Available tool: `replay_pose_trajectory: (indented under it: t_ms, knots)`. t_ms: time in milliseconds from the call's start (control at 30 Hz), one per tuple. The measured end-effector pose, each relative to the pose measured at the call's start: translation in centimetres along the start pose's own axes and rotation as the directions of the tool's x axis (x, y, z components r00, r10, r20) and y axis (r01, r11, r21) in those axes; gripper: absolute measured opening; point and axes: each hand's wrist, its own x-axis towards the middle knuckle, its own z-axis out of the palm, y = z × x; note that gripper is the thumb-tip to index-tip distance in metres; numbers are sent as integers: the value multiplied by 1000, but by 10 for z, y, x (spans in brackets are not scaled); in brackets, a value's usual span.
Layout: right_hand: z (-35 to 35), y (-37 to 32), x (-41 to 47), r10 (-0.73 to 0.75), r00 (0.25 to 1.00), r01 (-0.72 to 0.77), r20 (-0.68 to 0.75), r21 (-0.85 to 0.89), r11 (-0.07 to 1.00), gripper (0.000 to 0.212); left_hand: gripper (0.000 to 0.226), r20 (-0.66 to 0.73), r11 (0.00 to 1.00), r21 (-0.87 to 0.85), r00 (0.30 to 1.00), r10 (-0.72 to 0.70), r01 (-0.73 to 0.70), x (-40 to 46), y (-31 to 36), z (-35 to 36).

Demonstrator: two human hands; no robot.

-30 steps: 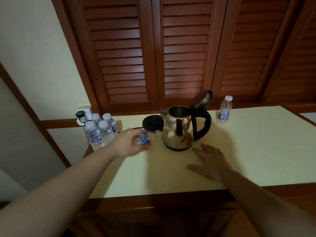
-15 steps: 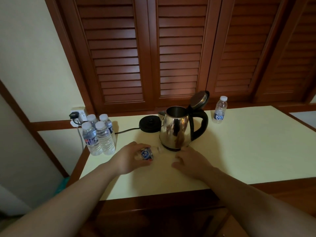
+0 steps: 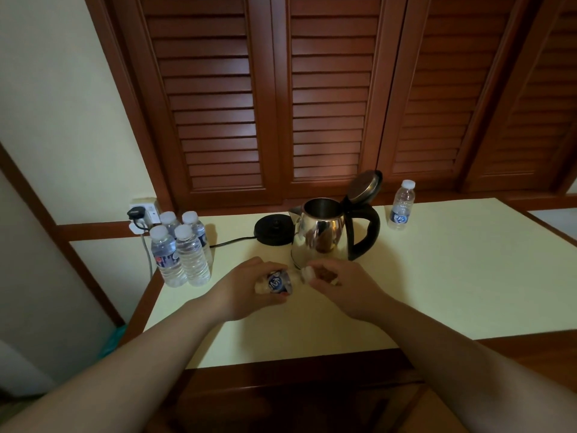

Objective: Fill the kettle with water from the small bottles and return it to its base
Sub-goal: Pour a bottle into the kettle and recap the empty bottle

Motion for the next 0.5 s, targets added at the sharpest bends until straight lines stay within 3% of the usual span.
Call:
replay_pose_trajectory:
  t_ms: [233, 333, 433, 500]
  knots:
    - [-36, 5, -7, 8, 1000, -7, 18, -34, 999, 32, 58, 14, 999, -15, 999, 51, -51, 15, 20, 7]
    - [-49, 15, -10, 51, 998, -49, 25, -56, 997, 18, 59, -9, 996, 17, 996, 93, -93, 23, 35, 16]
    - [-58, 27, -17, 127, 992, -127, 5, -67, 990, 38, 63, -23, 990, 67, 991, 129, -127, 34, 52, 30]
    - [-69, 35, -23, 145, 989, -145, -23, -18, 989, 35, 65, -28, 991, 63, 992, 122, -120, 41, 65, 39]
